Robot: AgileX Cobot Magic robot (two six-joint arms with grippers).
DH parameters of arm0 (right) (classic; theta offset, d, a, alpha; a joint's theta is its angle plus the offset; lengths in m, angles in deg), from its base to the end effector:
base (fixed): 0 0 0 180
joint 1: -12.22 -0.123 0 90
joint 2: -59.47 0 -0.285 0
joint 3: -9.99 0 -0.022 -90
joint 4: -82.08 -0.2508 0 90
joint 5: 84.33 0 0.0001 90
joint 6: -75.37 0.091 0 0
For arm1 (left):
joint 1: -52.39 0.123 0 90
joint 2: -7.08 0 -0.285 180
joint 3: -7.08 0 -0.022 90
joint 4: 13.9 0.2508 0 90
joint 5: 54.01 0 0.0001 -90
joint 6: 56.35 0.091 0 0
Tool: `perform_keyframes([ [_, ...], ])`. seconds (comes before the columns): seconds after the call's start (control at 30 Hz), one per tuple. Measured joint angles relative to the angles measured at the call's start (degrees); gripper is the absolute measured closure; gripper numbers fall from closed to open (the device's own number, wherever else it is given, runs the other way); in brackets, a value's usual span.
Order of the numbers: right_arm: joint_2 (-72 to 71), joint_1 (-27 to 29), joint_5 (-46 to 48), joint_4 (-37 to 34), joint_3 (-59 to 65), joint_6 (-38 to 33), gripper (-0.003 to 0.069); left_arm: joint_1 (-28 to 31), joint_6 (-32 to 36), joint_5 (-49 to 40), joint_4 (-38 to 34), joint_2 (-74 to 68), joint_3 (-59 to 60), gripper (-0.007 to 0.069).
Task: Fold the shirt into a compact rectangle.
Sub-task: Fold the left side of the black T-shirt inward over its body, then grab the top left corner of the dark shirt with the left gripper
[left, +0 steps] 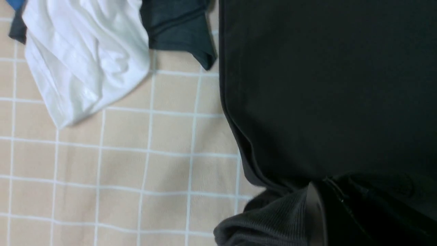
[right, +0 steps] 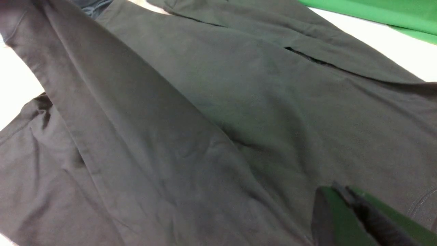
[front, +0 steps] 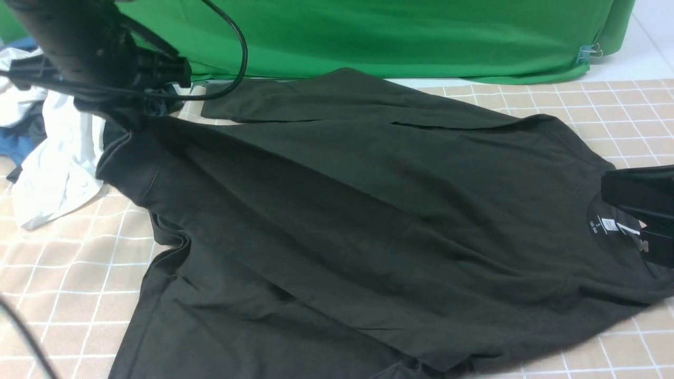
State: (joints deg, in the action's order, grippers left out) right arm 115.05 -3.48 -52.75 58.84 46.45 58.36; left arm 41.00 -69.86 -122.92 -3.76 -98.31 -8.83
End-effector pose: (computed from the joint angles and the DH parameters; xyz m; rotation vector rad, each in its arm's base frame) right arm 0.1549 0.0631 0.3246 -0.3581 2.1050 0.4145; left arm 0.3555 -0.0564 0.3387 -0.0065 2.7338 0.1247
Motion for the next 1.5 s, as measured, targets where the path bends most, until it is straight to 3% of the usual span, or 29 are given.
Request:
perform_keyframes([
  [0.33,0.0,0.0,0.0,-0.2,0.0,0.1,0.0620,0.0,0.0,2.5,4.1,-10.1,-1.6,0.0580],
  [0.4,0.0,0.0,0.0,-0.2,0.0,0.1,0.0620,0.0,0.0,2.7,4.1,-10.6,-1.6,0.0531],
  [0.53,0.0,0.0,0.0,-0.2,0.0,0.1,0.0619,0.0,-0.4,4.0,6.1,-10.6,-2.3,0.0365],
  [0.6,0.0,0.0,0.0,-0.2,0.0,0.1,0.0619,0.0,-3.0,6.2,7.1,-10.6,-3.7,0.0263],
  [0.67,0.0,0.0,0.0,-0.2,0.0,0.1,0.0619,0.5,-6.5,9.4,6.9,-10.8,-5.9,0.0215],
  [0.77,0.0,0.0,0.0,-0.2,0.0,0.4,0.0619,1.9,-8.4,12.4,5.0,-11.9,-9.6,0.0212],
  [0.97,0.0,0.0,1.0,-0.3,0.0,1.3,0.0619,8.2,-7.0,16.1,-12.3,-24.0,-24.5,0.0282],
  [1.2,0.0,0.0,2.9,-0.3,0.0,1.4,0.0619,8.4,-5.5,20.7,-13.4,-37.8,-36.1,0.0260],
  [1.5,0.0,0.0,3.0,-0.3,0.0,1.4,0.0619,8.4,-5.5,23.1,-11.0,-44.8,-37.5,0.0169],
])
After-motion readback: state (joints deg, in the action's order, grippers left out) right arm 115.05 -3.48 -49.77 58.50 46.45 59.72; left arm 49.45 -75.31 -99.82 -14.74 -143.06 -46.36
